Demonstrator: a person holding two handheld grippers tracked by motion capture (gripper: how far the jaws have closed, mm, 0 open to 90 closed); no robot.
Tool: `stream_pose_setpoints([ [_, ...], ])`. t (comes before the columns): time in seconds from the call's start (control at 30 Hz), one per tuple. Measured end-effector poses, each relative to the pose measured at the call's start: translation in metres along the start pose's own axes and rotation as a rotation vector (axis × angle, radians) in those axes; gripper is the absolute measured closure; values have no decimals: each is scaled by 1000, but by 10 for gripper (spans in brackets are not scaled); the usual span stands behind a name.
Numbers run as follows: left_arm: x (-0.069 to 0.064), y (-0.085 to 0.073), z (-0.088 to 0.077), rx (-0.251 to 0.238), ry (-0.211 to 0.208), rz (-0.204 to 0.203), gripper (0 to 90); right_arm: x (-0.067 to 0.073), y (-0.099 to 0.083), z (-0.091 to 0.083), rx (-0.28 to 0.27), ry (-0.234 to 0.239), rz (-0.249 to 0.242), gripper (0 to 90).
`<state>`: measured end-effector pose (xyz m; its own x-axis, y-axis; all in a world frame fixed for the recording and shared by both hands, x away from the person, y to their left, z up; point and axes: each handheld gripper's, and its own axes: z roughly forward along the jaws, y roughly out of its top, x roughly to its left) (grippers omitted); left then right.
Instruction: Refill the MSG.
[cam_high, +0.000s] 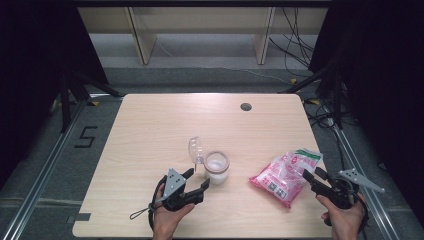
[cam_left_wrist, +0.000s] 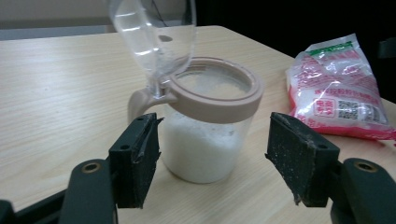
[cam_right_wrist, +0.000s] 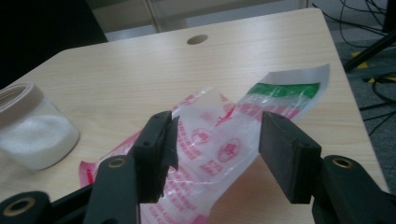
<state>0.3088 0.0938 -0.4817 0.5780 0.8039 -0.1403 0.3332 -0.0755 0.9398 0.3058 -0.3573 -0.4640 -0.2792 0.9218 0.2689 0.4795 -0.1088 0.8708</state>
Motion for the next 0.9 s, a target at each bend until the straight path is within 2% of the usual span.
stream_pose_setpoints([
  [0.03,2,0,0,-2,1,7,345,2,-1,0,-5,-4,-12,445],
  [0.07,2,0,-1,0,5,-8,347,3,-2,2,-21,24,-24,438],
  [0.1,3,0,-1,0,8,-3,348,5,-2,1,0,4,-33,435],
  [0.13,5,0,-1,1,13,1,348,9,-2,0,11,2,-12,435],
  [0.2,7,0,-2,9,20,3,356,10,-3,0,7,1,-64,432],
  [0.23,8,0,-2,8,19,-6,359,12,-3,0,12,16,-49,429],
  [0.27,10,0,-3,11,19,-1,364,14,-5,1,-9,29,-41,426],
  [0.37,13,-1,-3,10,29,-6,394,17,-5,-2,9,26,-72,423],
  [0.4,16,0,-4,12,27,-1,397,21,-5,-4,20,30,-44,420],
  [0.43,17,0,-4,16,31,-4,405,21,-6,-3,-1,42,-70,415],
  [0.47,19,-1,-4,14,35,-1,416,21,-6,-3,-4,32,-97,413],
  [0.5,20,0,-5,18,42,-2,426,24,-6,-4,18,44,-79,412],
  [0.53,22,0,-5,22,44,8,437,24,-7,-4,17,41,-85,411],
  [0.57,23,0,-6,22,47,6,458,24,-7,-4,16,30,-108,408],
  [0.6,24,0,-6,23,48,11,470,25,-8,-5,29,27,-106,405],
  [0.63,25,0,-7,25,53,14,476,26,-9,-3,2,51,-95,404],
  [0.7,28,1,-7,22,54,30,526,29,-10,-3,15,44,-86,403],
  [0.73,28,1,-7,17,58,28,548,31,-11,-3,8,58,-65,403],
  [0.77,30,1,-7,8,49,35,578,32,-11,-4,23,44,-85,402],
  [0.8,30,2,-7,8,55,40,598,32,-11,-4,14,67,-94,402],
  [0.83,31,2,-7,4,69,42,631,34,-13,-5,30,55,-83,400],
  [0.9,32,3,-7,-1,79,48,676,34,-14,-4,29,58,-106,400],
])
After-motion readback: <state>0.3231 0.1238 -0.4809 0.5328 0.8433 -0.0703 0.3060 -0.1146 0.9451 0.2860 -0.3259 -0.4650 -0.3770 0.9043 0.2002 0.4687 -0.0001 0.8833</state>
